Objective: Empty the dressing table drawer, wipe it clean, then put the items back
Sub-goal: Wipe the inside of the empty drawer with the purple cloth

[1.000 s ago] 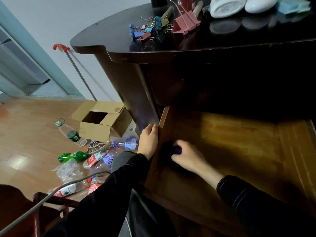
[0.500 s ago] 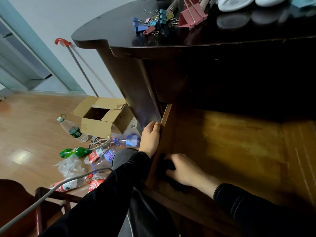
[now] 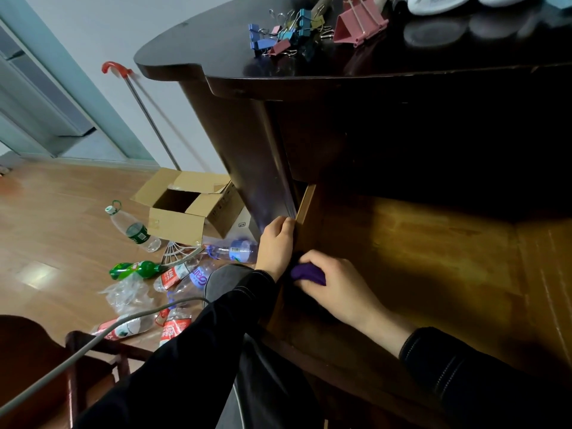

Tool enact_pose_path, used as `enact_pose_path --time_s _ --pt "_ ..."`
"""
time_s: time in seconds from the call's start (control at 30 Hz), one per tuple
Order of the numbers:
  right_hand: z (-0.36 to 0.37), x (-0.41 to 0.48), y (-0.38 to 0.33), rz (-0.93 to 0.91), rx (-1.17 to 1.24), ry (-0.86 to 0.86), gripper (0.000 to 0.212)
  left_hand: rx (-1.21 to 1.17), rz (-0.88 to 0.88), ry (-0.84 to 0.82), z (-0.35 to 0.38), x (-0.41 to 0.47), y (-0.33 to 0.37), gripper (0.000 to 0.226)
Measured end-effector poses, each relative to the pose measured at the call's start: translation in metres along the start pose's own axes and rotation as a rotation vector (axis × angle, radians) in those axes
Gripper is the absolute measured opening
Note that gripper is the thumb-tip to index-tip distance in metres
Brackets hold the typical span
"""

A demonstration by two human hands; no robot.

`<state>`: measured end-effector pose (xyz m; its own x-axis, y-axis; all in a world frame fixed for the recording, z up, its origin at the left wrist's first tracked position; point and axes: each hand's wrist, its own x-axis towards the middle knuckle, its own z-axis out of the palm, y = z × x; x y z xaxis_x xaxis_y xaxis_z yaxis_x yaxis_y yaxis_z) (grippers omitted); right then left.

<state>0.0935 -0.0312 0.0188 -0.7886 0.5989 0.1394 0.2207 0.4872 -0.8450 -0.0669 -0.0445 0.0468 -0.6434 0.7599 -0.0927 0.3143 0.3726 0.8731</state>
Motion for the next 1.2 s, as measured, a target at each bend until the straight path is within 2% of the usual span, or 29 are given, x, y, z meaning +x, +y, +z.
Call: enact_pose_path --time_s 0.07,0.17,0.33,0.5,0.67,0.73,0.83,1.0,1.2 --pt "0.005 -0.002 0.000 -0.013 -0.023 -0.013 0.019 0.010 0.001 0.009 0.000 0.000 0.000 0.031" --pt "0.010 -0.004 0.003 0.049 -0.115 -0.130 0.019 0.021 0.003 0.006 -0.001 0.000 -0.001 0.031" --pt "0.008 -0.004 -0.001 -0.020 -0.054 0.020 0.022 0.000 -0.010 0.008 0.001 0.001 0.000 0.032" --pt "0.012 -0.008 0.002 0.059 -0.107 -0.121 0.018 0.007 -0.003 0.012 0.000 0.000 -0.001 0.031" --pt "0.008 -0.005 -0.003 -0.011 -0.050 -0.014 0.020 0.005 -0.019 0.013 0.001 0.001 0.000 0.032" --pt "0.011 -0.008 -0.004 0.000 -0.036 -0.051 0.019 0.013 -0.014 0.016 0.001 0.001 0.000 0.032" --pt "0.015 -0.011 -0.001 0.078 -0.149 -0.169 0.023 0.026 -0.005 0.012 0.000 0.000 -0.002 0.032" --pt "0.012 -0.013 -0.006 0.000 -0.055 -0.088 0.015 0.036 -0.006 0.013 0.000 0.000 0.000 0.033" --pt "0.015 -0.014 -0.004 0.073 -0.135 -0.192 0.015 0.049 -0.001 0.013 -0.001 -0.003 0.002 0.033"
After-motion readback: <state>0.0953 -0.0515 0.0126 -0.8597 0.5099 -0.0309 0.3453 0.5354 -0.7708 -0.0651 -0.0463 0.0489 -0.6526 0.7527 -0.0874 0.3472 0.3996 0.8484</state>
